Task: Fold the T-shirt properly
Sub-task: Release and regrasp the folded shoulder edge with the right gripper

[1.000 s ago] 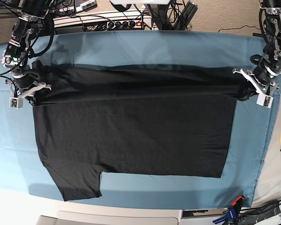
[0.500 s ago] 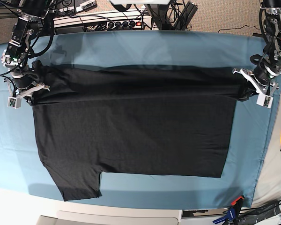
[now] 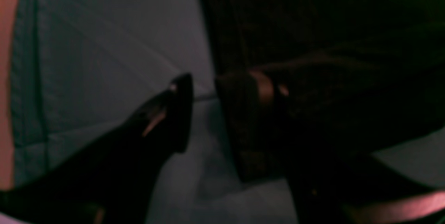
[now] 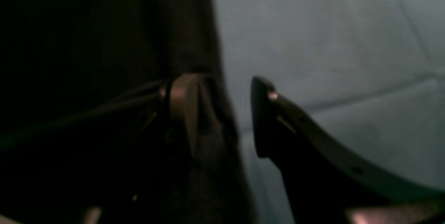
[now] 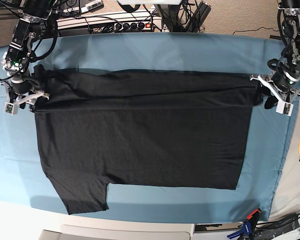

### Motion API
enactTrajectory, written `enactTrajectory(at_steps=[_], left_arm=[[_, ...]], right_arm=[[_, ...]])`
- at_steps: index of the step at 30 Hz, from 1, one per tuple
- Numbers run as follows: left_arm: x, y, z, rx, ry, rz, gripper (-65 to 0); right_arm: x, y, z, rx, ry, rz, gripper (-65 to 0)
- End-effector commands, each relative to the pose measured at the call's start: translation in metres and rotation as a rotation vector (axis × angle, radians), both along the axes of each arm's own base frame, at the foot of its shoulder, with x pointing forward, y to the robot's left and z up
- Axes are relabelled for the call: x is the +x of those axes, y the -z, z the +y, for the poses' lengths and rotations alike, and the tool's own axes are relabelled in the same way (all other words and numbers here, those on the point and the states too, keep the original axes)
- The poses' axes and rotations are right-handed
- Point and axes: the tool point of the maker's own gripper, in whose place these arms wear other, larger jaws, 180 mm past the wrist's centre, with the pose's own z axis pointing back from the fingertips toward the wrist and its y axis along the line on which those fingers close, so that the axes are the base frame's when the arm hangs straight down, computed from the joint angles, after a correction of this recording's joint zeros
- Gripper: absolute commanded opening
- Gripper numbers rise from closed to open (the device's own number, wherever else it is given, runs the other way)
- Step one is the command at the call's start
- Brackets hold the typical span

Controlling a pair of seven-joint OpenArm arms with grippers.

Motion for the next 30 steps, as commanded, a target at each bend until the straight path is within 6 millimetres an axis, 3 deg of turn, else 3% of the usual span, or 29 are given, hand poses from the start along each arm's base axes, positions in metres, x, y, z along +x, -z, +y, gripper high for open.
enactTrajectory(at_steps=[1,5,7,10,14,17,20,25,30], left_arm=[[0.009,-0.015,0.005,0.008,0.001,-0.052,-38.1],[0.008,-0.011,0.01,0.014,-0.032,-0.029,-38.1],[0.005,-0.008,0.011,0.019,-0.035,-0.006,-38.1],[-0.001,-0.002,0.014,0.028,-0.046,0.031,-37.4],[-0.004,0.002,0.016,0.036,-0.05,0.05,-35.3],[-0.006,0.003,0.016,0.035,-0.05,0.054,-35.3],[-0.006,0.002,0.014,0.023,-0.05,0.051,-35.3],[-0.006,0.002,0.014,0.016,-0.05,0.052,-35.3],[-0.013,0.008,0.014,0.019,-0.049,0.078,-35.3]], right_arm=[[0.008,-0.019,-0.008,-0.043,0.0,-0.054,-40.0],[0.001,-0.008,-0.007,-0.013,0.012,0.011,-40.0],[-0.003,0.002,0.004,0.054,-0.036,0.066,-39.9],[-0.011,0.008,0.009,0.12,-0.062,0.117,-35.9],[-0.024,-0.014,-0.024,0.196,0.051,0.02,-35.7],[-0.045,-0.037,-0.059,0.242,0.163,-0.074,-35.8],[-0.067,-0.049,-0.074,0.289,0.196,-0.135,-35.8],[-0.088,-0.032,-0.051,0.373,0.109,-0.085,-35.8],[-0.093,-0.031,-0.054,0.372,0.126,-0.082,-35.7]])
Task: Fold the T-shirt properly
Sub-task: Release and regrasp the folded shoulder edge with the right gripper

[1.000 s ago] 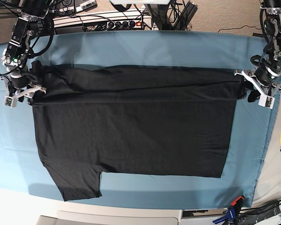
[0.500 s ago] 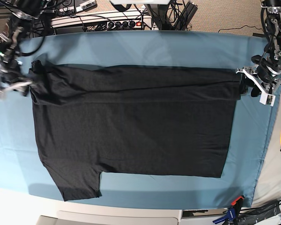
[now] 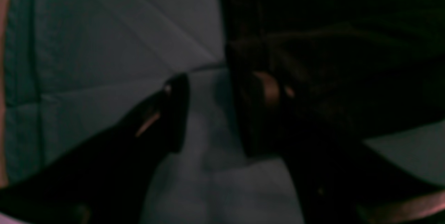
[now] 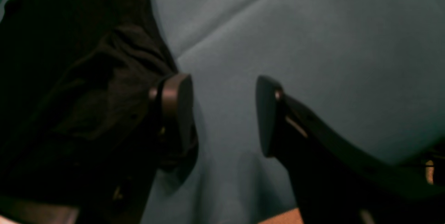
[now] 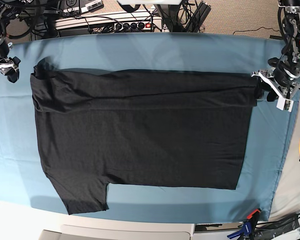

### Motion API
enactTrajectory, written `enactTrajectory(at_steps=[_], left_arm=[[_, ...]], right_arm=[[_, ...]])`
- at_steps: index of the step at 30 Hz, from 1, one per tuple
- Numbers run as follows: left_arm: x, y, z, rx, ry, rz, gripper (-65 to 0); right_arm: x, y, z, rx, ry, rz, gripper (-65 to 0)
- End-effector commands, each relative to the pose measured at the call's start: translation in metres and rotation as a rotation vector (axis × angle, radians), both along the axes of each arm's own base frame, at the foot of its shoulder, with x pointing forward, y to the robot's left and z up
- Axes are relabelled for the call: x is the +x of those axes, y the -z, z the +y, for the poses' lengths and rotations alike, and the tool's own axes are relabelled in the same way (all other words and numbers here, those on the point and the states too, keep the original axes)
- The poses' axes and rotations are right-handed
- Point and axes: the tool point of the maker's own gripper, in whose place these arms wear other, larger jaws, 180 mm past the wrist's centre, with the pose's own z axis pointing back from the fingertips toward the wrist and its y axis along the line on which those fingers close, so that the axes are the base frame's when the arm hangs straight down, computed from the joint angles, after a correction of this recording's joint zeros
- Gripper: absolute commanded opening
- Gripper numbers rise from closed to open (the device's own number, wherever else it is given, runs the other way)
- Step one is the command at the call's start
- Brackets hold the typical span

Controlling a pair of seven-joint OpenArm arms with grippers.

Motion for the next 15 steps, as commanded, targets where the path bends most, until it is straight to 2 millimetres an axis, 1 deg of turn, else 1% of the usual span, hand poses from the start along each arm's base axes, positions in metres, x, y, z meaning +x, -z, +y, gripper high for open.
enactTrajectory(at_steps=[1,4,7,9,12,15], left_arm=[[0.004,-0.01,0.004,0.01,0.004,-0.029,-35.3],[-0.001,-0.006,0.005,0.008,0.003,-0.01,-35.3],[-0.002,-0.006,0.002,-0.007,0.004,-0.003,-35.4],[-0.002,-0.006,0.002,-0.007,0.005,-0.003,-35.4],[-0.002,-0.007,0.001,-0.005,0.009,-0.004,-35.4],[-0.002,-0.008,0.001,-0.004,0.011,-0.008,-35.4]], right_arm=[[0.006,-0.017,-0.011,-0.045,0.011,-0.037,-35.8],[0.004,-0.003,-0.016,-0.014,0.066,-0.028,-35.7],[0.008,0.021,-0.013,0.094,0.108,-0.036,-35.8],[0.013,0.032,-0.009,0.171,0.115,-0.058,-35.8],[0.019,0.037,0.001,0.246,0.087,-0.087,-35.8],[0.021,0.036,0.008,0.277,0.06,-0.105,-35.8]])
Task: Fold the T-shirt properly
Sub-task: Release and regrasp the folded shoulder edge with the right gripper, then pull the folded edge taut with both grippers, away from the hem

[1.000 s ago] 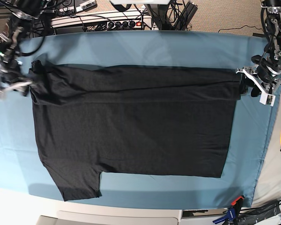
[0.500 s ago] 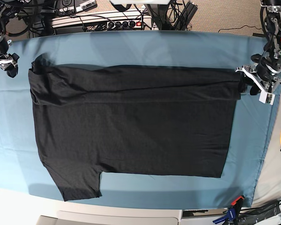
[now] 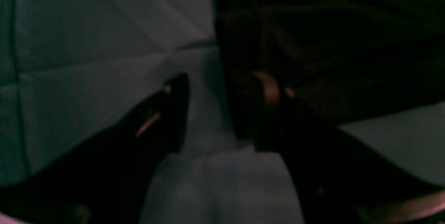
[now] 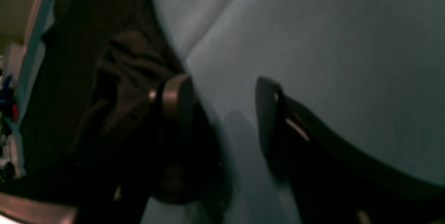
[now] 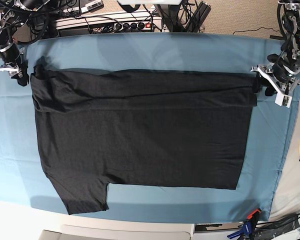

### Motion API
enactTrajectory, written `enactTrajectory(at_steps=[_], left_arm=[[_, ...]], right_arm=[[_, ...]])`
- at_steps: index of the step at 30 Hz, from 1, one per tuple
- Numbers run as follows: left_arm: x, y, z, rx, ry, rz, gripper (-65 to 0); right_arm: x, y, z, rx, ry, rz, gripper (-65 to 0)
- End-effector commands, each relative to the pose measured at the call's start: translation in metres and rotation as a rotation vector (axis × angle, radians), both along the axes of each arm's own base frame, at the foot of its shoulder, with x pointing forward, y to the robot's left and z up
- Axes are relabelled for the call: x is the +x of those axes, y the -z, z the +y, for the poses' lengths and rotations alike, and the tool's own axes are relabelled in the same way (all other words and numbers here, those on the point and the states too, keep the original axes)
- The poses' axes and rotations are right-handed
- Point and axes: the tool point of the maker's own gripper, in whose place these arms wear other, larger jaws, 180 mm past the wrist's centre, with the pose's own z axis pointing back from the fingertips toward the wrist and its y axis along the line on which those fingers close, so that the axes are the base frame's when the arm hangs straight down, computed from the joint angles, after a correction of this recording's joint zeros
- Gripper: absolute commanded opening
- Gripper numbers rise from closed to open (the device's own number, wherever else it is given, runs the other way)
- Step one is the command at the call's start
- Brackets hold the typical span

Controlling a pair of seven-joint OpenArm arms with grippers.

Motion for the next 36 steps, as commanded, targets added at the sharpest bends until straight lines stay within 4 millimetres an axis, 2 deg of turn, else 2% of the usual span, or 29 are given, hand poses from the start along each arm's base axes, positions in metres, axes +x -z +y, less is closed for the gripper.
enactTrajectory(at_steps=[1,5,12,15,21,24,26,30,36], left_arm=[[0.008,-0.013,0.004,0.011,0.004,-0.043,-35.4],[0.008,-0.013,0.005,0.013,0.004,-0.042,-35.4],[0.008,-0.013,0.005,0.014,0.004,-0.045,-35.4],[0.008,-0.013,0.005,0.014,0.004,-0.045,-35.4],[0.01,-0.014,0.005,0.014,0.004,-0.052,-35.4],[0.009,-0.014,0.005,0.018,0.004,-0.05,-35.4],[0.009,-0.014,0.006,0.025,0.005,-0.05,-35.4],[0.009,-0.014,0.006,0.024,0.004,-0.05,-35.4],[0.008,-0.008,0.015,0.016,-0.087,-0.023,-35.4]], right_arm=[[0.005,-0.013,-0.005,-0.019,-0.017,-0.029,-35.8],[0.008,-0.018,0.005,0.009,-0.061,-0.069,-35.8],[0.007,-0.018,0.008,0.02,-0.076,-0.071,-35.8],[0.007,-0.013,0.015,0.027,-0.1,-0.051,-35.8],[0.014,0.004,0.046,0.051,-0.201,0.003,-35.8],[0.015,0.007,0.045,0.028,-0.201,0.014,-35.9],[0.014,0.008,0.041,0.008,-0.192,0.025,-40.5],[0.01,0.008,0.034,-0.008,-0.177,0.035,-65.0],[0.01,0.007,0.031,-0.015,-0.169,0.031,-65.0]])
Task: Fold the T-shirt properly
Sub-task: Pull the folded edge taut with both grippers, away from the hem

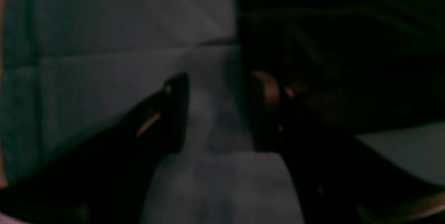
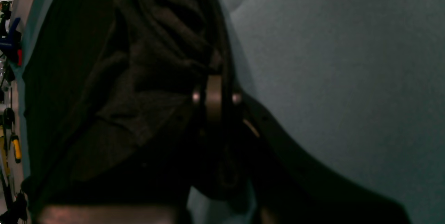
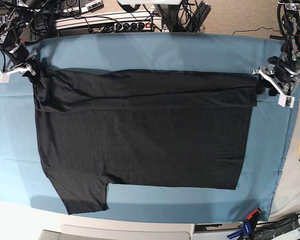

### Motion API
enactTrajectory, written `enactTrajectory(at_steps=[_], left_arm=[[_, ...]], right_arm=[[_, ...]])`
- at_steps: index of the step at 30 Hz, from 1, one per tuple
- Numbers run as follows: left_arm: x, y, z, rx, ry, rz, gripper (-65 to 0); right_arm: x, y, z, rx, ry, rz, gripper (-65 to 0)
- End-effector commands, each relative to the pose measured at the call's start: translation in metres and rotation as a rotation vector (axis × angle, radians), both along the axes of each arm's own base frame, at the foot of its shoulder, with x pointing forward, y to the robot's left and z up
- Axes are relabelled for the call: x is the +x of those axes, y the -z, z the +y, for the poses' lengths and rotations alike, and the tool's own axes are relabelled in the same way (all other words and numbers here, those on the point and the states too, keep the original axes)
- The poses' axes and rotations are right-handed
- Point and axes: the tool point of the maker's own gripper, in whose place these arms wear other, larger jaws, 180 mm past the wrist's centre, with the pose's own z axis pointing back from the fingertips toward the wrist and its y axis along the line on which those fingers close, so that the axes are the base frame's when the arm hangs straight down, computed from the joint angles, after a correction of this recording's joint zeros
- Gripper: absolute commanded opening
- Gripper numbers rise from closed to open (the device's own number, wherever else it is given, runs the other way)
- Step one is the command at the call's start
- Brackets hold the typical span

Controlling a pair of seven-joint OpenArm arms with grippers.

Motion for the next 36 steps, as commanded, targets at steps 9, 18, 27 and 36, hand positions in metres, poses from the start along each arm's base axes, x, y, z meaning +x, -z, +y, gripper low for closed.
enactTrajectory(at_steps=[9,18,27,36], left_arm=[[0.001,0.002,-0.024,-0.125,-0.031,-0.019,-35.4],[-0.001,0.008,-0.043,-0.192,-0.045,-0.024,-35.4],[-0.01,0.028,-0.041,-0.227,-0.088,0.022,-36.6],[-0.012,0.031,-0.036,-0.187,-0.085,0.03,-65.0]], right_arm=[[0.001,-0.008,-0.01,-0.036,0.001,-0.005,-65.0],[0.002,-0.008,-0.01,-0.038,0.002,-0.006,-65.0],[0.002,-0.009,-0.011,-0.038,0.006,-0.014,-65.0],[0.003,-0.009,-0.017,-0.074,0.021,-0.014,-65.0]])
